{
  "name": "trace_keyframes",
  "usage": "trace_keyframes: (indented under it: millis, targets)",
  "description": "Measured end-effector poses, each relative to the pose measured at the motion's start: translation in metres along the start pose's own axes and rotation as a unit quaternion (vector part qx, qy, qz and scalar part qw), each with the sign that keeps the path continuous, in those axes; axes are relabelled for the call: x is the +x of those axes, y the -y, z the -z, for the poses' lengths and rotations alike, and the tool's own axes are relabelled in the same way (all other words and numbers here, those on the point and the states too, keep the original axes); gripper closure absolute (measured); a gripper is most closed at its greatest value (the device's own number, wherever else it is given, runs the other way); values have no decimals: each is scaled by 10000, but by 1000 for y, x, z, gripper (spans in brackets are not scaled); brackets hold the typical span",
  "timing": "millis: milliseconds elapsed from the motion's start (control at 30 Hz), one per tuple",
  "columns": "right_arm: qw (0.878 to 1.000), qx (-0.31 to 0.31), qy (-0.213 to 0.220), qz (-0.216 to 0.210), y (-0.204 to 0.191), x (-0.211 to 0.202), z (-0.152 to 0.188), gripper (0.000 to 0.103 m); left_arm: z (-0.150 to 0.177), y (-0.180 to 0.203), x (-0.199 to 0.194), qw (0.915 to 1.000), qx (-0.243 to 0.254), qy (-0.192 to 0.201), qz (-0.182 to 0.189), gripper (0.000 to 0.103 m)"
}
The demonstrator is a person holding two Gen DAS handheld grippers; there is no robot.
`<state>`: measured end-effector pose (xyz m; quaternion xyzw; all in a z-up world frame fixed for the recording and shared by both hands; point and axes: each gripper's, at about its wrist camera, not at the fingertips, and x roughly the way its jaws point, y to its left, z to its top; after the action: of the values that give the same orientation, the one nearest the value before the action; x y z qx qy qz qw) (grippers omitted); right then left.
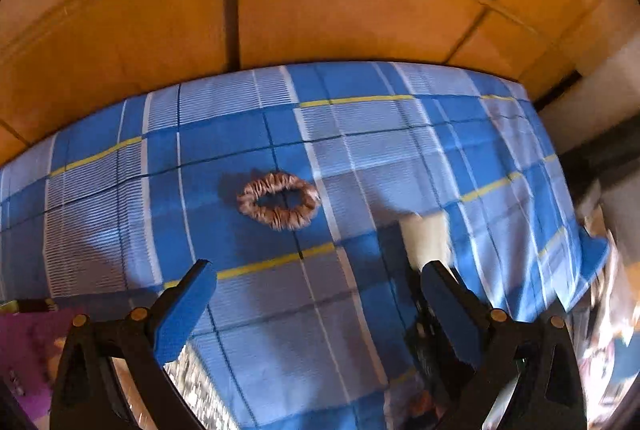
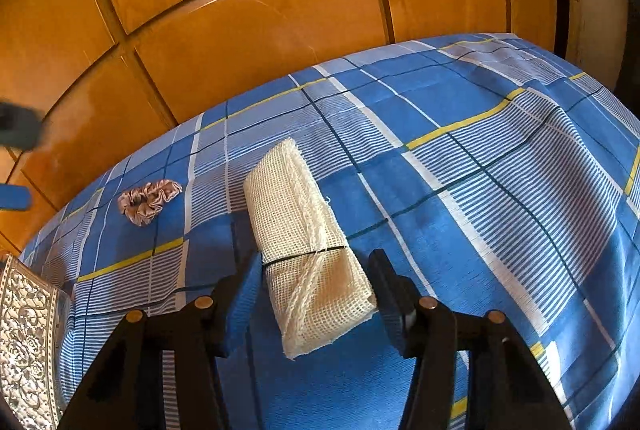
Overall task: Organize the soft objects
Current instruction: 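Grasp the cream mesh sponge with the right tool while the left tool approaches the brown scrunchie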
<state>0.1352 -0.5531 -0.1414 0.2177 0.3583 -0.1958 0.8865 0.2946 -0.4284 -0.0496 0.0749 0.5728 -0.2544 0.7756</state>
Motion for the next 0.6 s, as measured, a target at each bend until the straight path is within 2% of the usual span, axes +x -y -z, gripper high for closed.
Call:
trace_keyframes:
  millis: [133, 233, 400, 533, 600]
  targets:
    - [10000, -59, 47, 58, 0, 3, 0, 48, -16, -5, 34, 9993, -69, -231, -274, 0]
    - [9999, -95, 66, 84, 0, 5, 0, 47, -24, -9, 58, 9985, -39, -427, -349, 0]
    - [9999, -8, 113, -13, 4, 5, 0, 47, -31, -12, 79, 9967, 130, -301, -739, 0]
    - [9999, -16, 125, -6, 3, 6, 0, 47, -37, -9, 87, 9963, 302, -220, -776, 0]
    - [9999, -9, 136, -17, 3, 6, 0, 47, -37, -7, 95, 9964, 299, -339, -717, 0]
